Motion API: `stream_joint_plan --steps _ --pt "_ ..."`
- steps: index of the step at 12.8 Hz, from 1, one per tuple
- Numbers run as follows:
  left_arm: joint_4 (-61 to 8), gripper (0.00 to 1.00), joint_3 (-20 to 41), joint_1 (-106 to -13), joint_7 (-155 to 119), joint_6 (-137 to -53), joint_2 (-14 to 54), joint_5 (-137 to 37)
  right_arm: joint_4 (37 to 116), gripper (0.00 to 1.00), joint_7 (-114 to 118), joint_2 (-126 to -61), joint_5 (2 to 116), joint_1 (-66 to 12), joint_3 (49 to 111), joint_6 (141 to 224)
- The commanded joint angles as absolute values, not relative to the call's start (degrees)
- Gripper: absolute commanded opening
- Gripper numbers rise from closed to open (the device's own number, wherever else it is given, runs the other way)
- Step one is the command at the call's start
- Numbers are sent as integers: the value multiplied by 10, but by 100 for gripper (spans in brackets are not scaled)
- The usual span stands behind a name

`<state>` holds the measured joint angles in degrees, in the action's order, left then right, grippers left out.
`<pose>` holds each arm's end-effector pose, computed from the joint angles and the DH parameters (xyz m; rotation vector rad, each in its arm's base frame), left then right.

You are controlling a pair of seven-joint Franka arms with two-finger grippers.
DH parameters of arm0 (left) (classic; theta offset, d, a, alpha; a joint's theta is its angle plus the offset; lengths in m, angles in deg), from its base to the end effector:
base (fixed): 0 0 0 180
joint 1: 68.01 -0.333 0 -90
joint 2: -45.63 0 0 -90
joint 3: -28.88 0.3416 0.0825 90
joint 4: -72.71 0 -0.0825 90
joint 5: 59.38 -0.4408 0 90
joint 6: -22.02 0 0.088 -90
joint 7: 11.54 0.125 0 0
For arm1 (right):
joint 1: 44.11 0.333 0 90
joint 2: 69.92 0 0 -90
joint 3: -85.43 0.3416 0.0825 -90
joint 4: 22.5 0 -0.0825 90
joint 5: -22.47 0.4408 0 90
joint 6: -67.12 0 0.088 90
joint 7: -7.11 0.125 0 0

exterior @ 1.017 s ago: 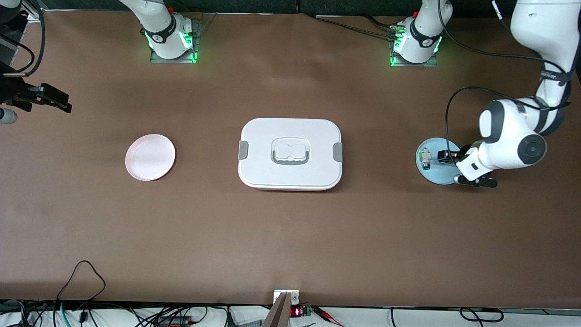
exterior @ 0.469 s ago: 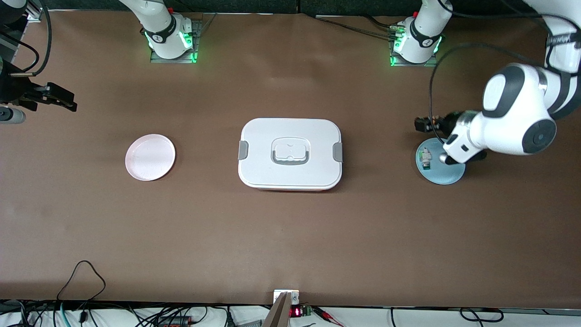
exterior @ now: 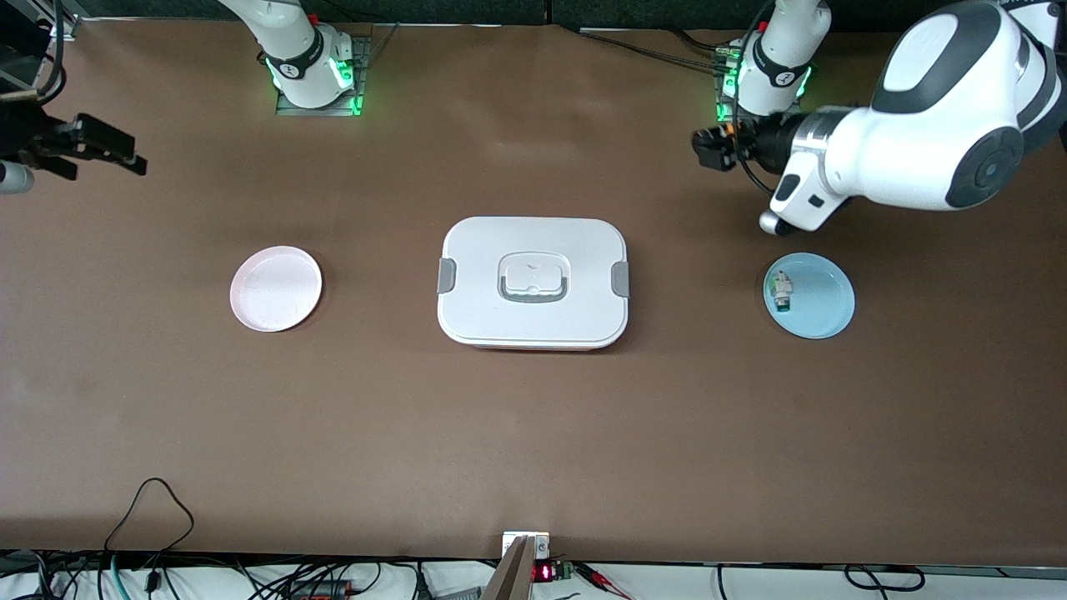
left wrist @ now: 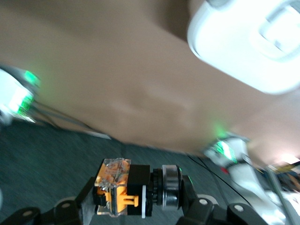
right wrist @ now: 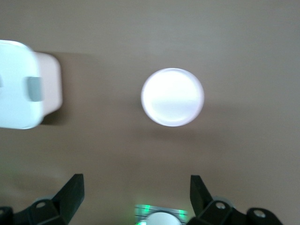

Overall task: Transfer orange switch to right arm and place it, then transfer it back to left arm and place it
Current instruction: 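Carry the switch over the box while the right gripper approaches it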

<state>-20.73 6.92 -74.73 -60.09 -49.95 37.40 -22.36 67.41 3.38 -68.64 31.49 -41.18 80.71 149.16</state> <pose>0.5569 -0.2294 0.5381 2.5011 0.6769 -1.0881 0.5870 0.0024 0.6368 -2.9724 -0.0696 0.1597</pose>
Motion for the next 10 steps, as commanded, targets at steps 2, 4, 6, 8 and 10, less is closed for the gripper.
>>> stream_joint_plan --steps 2,4,6,8,10 --pt "-193 0 32 -749 -706 -520 387 -87 667 100 25 -689 424 -415 801 1481" --pt "-182 0 -19 -746 -810 -612 379 -33 670 100 25 -705 479 -412 802 1485" --pt "-182 0 -75 -745 -849 -706 353 -8 671 100 24 -736 560 -415 802 1485" --pt "-183 0 -99 -741 -851 -766 325 41 689 100 14 -750 628 -412 802 1489" --pt "-182 0 -100 -721 -851 -816 301 91 722 100 14 -751 701 -409 806 1516"
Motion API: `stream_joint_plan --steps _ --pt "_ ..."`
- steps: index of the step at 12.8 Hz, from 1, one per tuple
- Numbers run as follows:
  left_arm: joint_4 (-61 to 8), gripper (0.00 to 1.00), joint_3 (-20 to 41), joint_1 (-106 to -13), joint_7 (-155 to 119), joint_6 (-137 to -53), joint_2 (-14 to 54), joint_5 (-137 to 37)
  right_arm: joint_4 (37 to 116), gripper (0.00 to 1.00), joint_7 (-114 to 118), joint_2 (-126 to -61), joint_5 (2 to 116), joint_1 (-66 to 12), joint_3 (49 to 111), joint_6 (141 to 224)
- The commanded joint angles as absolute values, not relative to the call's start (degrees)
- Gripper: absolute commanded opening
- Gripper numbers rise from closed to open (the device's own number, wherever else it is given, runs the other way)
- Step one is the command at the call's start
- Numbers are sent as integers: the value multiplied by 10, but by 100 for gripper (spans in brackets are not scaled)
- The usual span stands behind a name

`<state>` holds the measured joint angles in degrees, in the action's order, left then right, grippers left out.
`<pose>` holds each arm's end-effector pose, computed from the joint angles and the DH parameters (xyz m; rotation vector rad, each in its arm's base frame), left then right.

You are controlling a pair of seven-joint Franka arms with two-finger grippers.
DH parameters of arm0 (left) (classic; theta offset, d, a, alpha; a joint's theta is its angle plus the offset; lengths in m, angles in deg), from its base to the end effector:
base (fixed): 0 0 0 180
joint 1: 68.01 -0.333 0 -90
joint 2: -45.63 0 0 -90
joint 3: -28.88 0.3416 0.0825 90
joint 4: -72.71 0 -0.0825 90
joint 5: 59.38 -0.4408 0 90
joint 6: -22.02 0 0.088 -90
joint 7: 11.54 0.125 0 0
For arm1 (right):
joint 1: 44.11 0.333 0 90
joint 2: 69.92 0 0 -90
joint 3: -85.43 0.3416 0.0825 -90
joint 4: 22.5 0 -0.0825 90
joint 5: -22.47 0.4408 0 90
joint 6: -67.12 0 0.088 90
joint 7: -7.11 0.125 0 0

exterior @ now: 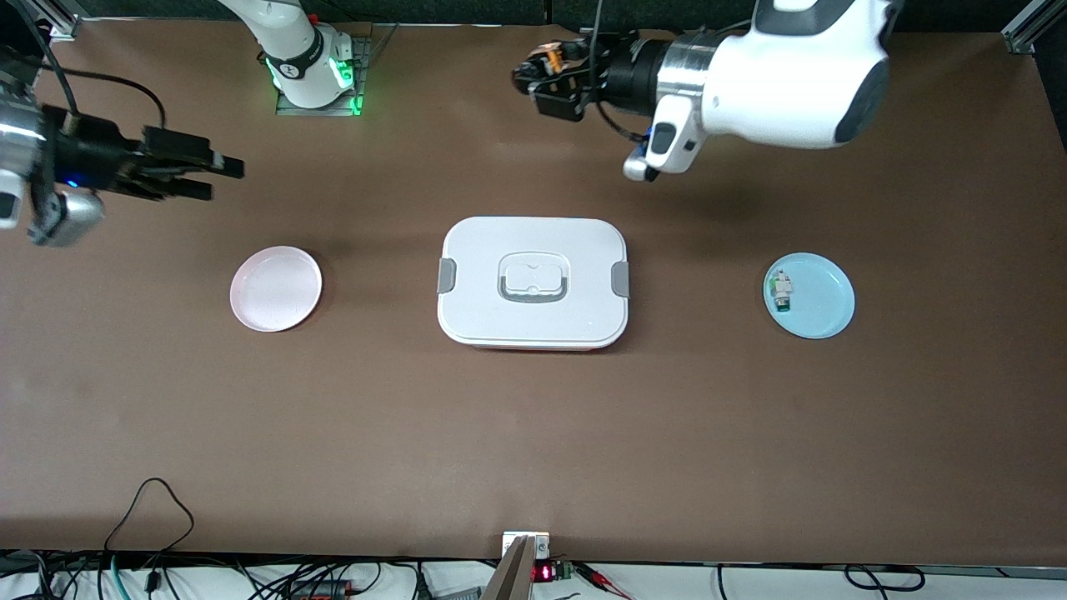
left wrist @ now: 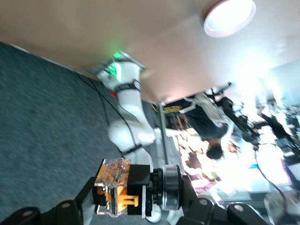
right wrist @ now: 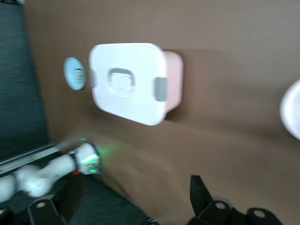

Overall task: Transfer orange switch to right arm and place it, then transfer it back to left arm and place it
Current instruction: 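Carry the switch over the box while the right gripper approaches it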

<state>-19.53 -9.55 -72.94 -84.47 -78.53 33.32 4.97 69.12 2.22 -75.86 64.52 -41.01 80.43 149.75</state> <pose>0.5410 -0.4244 0.5881 1.8933 0.9765 -1.2285 0.6252 0.0724 0.5785 -2.3881 -0.0601 0.2575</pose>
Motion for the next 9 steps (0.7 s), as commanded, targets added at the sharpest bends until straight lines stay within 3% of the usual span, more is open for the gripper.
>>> stream_joint_plan --steps 1,5,9 --pt "-182 0 -100 -720 -851 -843 291 121 743 100 11 -751 749 -409 806 1525" --pt "-183 0 -100 -678 -852 -962 272 193 823 100 -60 -749 923 -400 807 1535" --pt "-172 0 -99 -648 -851 -1017 252 220 874 100 -92 -747 1046 -361 808 1555"
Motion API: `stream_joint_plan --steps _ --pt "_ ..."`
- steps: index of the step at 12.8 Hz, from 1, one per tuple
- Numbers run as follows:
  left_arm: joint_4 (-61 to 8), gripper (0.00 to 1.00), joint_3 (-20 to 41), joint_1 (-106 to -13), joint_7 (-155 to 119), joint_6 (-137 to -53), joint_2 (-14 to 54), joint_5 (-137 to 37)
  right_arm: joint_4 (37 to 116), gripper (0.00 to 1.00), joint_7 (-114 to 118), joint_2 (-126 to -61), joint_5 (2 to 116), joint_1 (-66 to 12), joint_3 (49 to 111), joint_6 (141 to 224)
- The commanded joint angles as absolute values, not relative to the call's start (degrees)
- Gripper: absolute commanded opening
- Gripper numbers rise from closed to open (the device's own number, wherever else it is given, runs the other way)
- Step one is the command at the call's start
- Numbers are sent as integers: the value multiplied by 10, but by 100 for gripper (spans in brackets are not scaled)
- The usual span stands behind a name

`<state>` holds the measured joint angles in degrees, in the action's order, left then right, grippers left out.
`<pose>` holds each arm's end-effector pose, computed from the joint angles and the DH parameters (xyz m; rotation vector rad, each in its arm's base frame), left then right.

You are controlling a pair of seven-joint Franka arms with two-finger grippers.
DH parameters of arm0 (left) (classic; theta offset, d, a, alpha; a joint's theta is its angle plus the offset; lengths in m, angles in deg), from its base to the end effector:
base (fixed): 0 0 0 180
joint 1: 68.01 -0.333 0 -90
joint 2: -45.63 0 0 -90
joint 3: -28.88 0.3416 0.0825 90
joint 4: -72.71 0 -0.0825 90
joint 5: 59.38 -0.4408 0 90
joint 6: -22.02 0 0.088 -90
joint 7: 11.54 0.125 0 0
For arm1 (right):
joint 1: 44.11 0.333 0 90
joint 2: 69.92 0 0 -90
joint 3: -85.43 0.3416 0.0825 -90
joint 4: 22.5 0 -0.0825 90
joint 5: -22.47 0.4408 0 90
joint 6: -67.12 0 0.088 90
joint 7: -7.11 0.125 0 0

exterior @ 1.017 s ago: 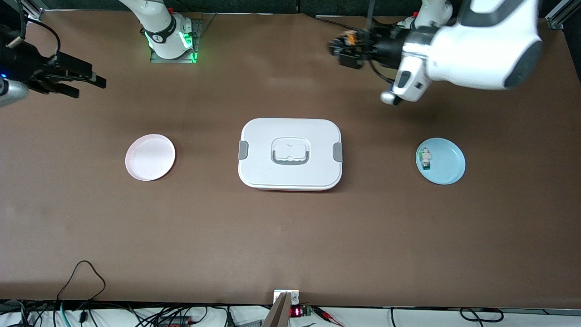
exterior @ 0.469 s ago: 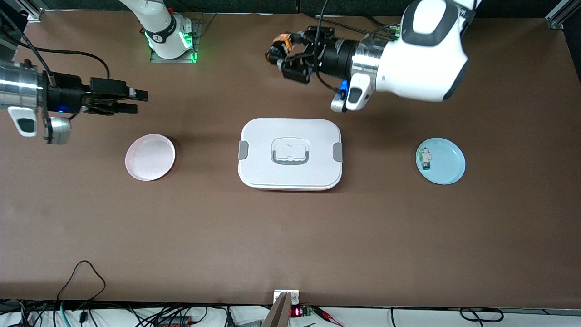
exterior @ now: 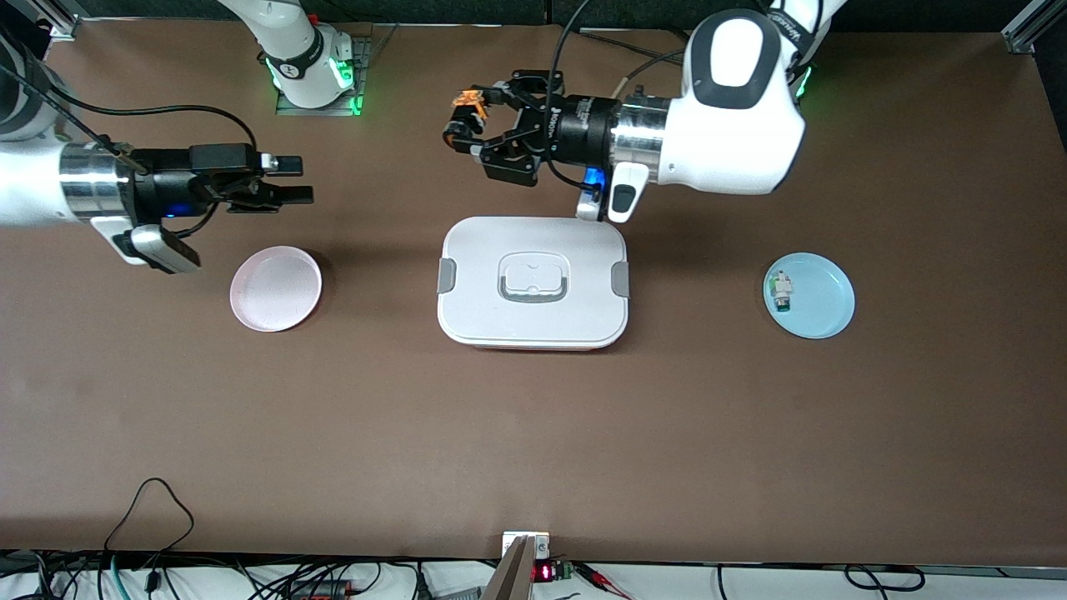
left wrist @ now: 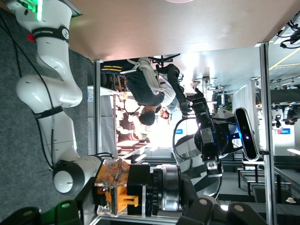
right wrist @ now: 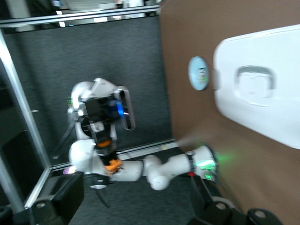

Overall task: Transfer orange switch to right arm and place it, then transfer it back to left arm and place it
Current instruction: 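Carry the switch over the box while the right gripper approaches it, then close the right gripper on the switch held by the left gripper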

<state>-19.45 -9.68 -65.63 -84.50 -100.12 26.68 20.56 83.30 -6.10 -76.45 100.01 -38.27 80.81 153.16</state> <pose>0.5663 -0.4849 0.5461 1.4671 1.1652 -1.2664 0.6194 0.1429 0.5147 -1.7606 0.0090 0.2558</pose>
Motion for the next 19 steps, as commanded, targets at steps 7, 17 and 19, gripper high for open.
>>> stream_joint_plan --steps 7,17,19 --pt "-161 0 -99 -648 -855 -1018 241 219 907 100 -149 -744 1164 -298 808 1566" --pt "-161 0 -99 -646 -856 -1018 240 217 907 100 -210 -751 1256 -243 830 1647" --pt "-161 0 -98 -646 -856 -1018 240 216 907 100 -236 -755 1267 -243 840 1662"
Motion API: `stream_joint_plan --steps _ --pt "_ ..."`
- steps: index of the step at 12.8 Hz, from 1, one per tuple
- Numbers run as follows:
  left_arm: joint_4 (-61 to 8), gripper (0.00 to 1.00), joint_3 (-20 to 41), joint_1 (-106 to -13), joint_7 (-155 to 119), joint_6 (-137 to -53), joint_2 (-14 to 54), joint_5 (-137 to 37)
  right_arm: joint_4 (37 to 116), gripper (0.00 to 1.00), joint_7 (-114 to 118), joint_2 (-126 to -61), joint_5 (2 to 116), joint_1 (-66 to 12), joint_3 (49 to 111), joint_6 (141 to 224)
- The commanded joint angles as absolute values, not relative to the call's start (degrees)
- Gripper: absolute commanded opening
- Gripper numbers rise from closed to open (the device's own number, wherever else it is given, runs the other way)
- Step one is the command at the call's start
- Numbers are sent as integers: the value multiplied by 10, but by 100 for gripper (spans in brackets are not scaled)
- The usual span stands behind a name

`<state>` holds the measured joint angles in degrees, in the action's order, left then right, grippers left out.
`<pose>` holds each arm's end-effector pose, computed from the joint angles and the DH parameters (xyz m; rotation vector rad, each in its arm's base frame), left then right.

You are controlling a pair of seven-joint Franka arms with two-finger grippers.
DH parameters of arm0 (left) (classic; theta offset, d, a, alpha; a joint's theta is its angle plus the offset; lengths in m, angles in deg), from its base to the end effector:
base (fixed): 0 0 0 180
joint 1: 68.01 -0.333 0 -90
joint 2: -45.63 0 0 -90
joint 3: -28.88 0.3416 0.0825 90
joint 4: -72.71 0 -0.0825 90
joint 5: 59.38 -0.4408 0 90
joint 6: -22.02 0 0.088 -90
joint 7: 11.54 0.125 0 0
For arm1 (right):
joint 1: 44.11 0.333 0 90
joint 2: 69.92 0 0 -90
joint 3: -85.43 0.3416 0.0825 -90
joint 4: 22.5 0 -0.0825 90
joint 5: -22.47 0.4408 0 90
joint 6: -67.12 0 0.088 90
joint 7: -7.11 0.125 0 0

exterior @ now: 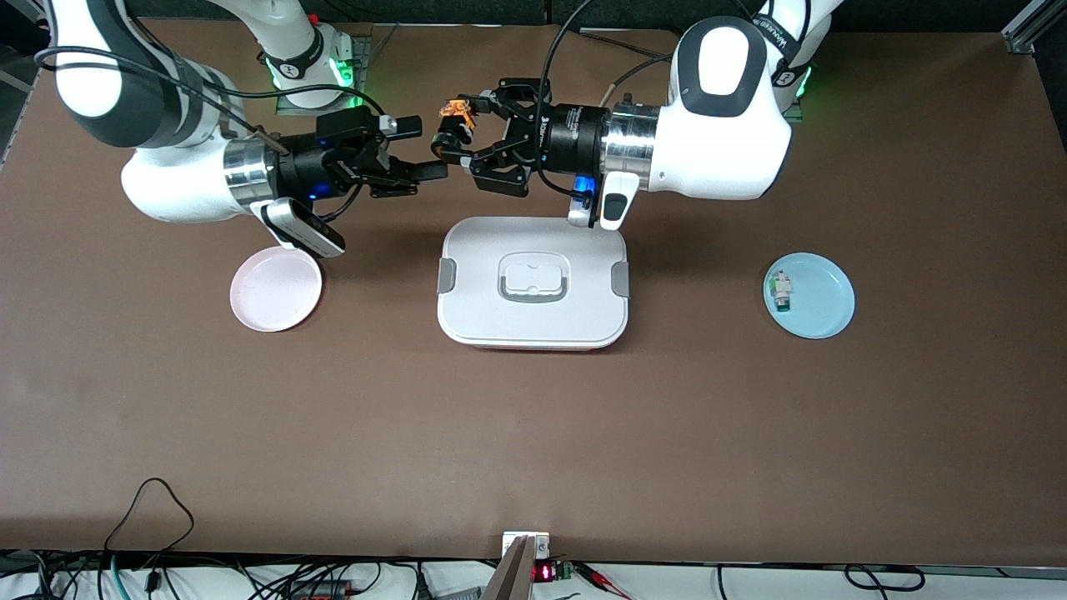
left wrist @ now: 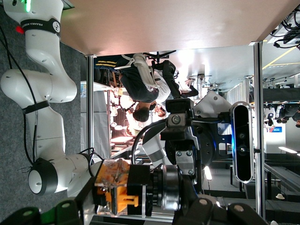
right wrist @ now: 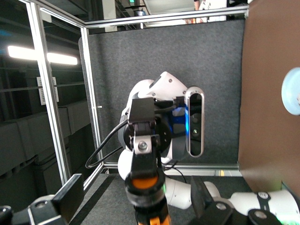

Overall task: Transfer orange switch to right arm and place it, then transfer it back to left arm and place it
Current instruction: 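Close the right gripper on the switch held by the left gripper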

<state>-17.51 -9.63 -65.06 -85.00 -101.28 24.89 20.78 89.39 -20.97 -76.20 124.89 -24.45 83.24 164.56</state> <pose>0.5766 -0.4882 0.5463 1.4347 1.1734 -1.2711 0.5863 0.3006 0.5003 -1.4477 -0.0422 0.0947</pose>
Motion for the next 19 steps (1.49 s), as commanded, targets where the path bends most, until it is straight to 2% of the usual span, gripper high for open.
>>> stream_joint_plan --steps 1,5,9,17,19 --pt "-161 0 -99 -646 -856 -1018 240 216 907 100 -236 -755 1267 -243 840 1663" --pt "-139 0 -96 -646 -867 -1017 224 210 916 100 -238 -754 1265 -242 845 1661" --pt "-138 0 -95 -646 -872 -1017 223 211 939 100 -261 -746 1265 -242 852 1658" --pt "-138 0 -95 -646 -872 -1016 223 210 935 98 -255 -736 1287 -242 852 1658" --pt "-138 0 -95 -646 -872 -1016 223 210 935 95 -255 -735 1287 -242 852 1658"
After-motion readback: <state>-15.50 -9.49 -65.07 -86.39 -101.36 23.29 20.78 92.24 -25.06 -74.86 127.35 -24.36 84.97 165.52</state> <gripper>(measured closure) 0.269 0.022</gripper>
